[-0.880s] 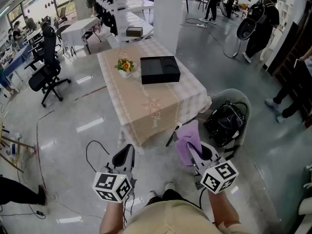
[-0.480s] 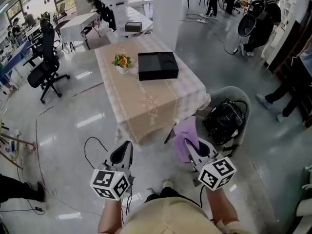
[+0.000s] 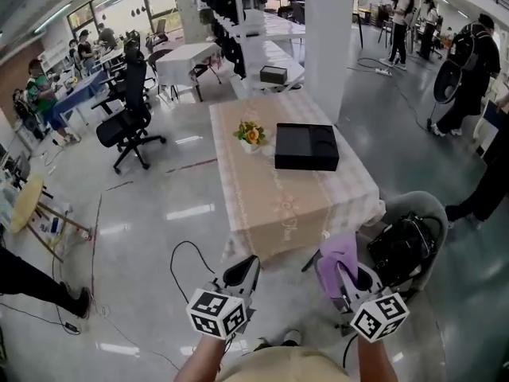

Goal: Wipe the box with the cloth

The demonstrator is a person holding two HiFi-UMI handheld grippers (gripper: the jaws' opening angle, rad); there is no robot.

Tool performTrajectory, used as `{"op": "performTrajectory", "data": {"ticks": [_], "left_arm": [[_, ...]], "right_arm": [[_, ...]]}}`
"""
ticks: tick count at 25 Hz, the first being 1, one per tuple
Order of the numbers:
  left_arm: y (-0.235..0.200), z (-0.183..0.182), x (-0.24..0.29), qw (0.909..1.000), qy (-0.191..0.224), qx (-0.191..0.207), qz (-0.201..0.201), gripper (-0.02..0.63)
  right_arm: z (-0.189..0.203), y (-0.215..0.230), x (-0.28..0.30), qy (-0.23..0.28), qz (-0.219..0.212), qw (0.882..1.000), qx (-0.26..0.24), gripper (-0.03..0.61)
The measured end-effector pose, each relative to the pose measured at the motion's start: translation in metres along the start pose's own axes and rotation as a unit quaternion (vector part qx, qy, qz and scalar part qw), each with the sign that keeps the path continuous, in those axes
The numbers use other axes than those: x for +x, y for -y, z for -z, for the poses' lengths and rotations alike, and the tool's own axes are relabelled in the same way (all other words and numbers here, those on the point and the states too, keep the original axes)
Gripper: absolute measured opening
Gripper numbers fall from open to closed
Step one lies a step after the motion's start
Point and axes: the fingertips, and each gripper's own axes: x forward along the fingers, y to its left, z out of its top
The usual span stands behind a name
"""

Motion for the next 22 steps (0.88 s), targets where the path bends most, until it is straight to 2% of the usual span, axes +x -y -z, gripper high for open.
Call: {"op": "performTrajectory", "data": {"ticks": [3, 7, 15, 19, 22], "left_arm": [[0.000, -0.004, 0.012, 0.9999, 0.006, -0.001, -0.009, 0.017], [0.004, -0.007, 0.020, 0.9996, 0.012, -0.023, -0.015, 0.017], [-0.002, 0.001, 0.039, 0.9992, -0.007, -0.039, -0.011, 0.017], [-0.015, -0.005, 0.065, 0.9993, -0.005, -0.037, 0.000, 0.017], [-0.031, -0.008, 0.093, 0.9995, -0.014, -0.024, 0.014, 0.017]], "right_arm": [[-0.002, 0.012, 0.005, 0.003, -0.010, 1.000, -0.003, 0.075], [-0.005, 0.026, 0.011, 0.002, -0.023, 1.000, -0.013, 0.075], [0.001, 0.042, 0.028, -0.006, -0.022, 1.000, 0.009, 0.075], [0.000, 0.052, 0.044, -0.016, -0.012, 1.000, 0.007, 0.075], [-0.004, 0.068, 0.060, -0.017, 0.017, 1.000, 0.012, 0.075]]}}
